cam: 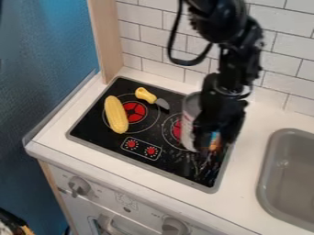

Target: Move the box into the left burner

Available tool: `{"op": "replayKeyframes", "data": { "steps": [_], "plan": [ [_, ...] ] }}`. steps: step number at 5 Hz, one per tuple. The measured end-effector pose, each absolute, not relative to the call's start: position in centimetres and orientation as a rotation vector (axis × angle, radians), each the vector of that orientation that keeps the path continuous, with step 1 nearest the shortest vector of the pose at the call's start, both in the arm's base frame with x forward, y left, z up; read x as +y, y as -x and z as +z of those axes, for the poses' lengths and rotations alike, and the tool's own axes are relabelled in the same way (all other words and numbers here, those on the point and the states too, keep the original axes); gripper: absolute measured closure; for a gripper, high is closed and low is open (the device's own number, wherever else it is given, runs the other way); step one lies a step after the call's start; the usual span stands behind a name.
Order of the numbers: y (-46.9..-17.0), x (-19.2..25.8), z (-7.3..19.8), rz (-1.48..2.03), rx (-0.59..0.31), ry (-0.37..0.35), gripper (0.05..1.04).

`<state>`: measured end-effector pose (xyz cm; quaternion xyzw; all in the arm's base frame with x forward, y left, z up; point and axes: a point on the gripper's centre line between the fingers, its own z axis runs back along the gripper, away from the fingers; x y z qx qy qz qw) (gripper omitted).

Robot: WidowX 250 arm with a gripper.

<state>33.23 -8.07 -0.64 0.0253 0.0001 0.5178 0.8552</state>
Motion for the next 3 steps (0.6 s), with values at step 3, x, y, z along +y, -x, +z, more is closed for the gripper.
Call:
{"op": "replayKeyframes", "data": {
  "steps": [3],
  "plan": [
    [-32.8, -3.0, -1.4, 1.245, -0.001, -0.068, 0.087]
  ]
}}
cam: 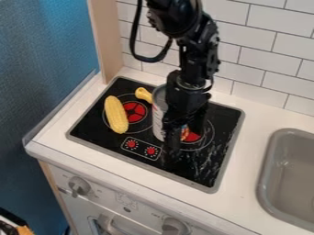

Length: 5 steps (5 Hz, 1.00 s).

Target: Move the box into the left burner

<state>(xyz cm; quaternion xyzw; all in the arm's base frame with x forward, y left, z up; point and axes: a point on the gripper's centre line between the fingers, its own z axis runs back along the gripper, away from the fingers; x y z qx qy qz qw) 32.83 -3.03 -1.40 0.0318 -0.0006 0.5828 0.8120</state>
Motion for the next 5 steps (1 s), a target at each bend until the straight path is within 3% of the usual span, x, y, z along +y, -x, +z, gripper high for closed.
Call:
{"op": "replayKeyframes", "data": {
  "steps": [3, 5],
  "plan": [
    [-32.8, 1.5, -0.5, 1.357, -0.039, -0.105, 0.085],
    [-33.3, 4.6, -0.1, 1.433, -0.051, -0.084, 0.085]
  ]
}}
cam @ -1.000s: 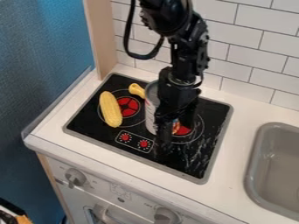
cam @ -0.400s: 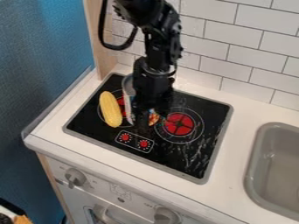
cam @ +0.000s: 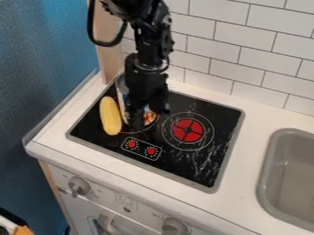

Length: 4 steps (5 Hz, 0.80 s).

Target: Move the box into the left burner

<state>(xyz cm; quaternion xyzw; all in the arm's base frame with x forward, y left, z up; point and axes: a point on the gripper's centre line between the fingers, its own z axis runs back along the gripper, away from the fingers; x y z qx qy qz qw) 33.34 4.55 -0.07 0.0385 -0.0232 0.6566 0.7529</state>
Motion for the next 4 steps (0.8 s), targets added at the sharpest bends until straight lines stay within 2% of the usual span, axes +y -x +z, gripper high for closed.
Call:
{"op": "replayKeyframes", "data": {
  "steps": [2, 3, 4],
  "plan": [
    [-33.8, 5.8, 0.5, 1.437, -0.069, -0.095, 0.085],
    [-33.8, 5.2, 0.6, 1.41, -0.062, -0.101, 0.085],
    [-33.8, 4.4, 1.7, 1.37, -0.065, -0.12, 0.085]
  ]
}}
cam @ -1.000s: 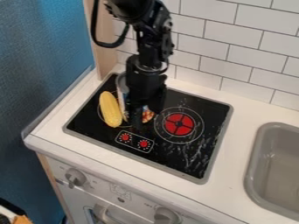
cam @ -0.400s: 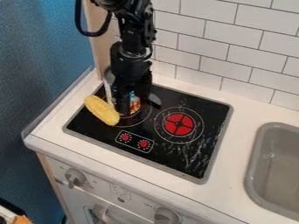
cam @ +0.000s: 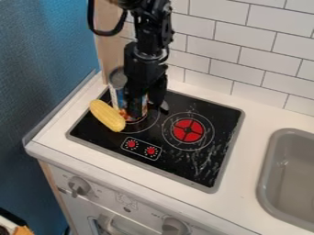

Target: Move the box into the left burner

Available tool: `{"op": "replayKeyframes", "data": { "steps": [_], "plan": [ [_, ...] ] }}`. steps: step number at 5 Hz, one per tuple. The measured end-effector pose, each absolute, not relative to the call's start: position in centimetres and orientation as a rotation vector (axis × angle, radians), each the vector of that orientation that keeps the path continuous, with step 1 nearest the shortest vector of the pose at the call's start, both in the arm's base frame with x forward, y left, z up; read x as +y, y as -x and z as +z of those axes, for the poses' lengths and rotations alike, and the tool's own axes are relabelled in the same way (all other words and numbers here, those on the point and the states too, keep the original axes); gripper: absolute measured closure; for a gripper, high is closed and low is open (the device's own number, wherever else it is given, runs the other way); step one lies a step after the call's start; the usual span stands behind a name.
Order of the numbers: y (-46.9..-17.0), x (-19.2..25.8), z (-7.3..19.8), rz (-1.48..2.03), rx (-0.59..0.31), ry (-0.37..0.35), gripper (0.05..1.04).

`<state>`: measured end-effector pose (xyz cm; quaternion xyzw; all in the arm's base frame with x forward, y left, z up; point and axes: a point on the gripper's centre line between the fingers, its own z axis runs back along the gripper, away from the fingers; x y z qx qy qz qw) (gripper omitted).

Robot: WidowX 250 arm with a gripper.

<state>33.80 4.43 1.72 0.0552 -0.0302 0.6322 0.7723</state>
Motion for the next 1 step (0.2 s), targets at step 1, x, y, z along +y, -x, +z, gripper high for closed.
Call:
{"op": "replayKeyframes", "data": {
  "steps": [1],
  "plan": [
    [-33.79, 4.73, 4.96, 1.374, -0.104, -0.114, 0.085]
  ]
}}
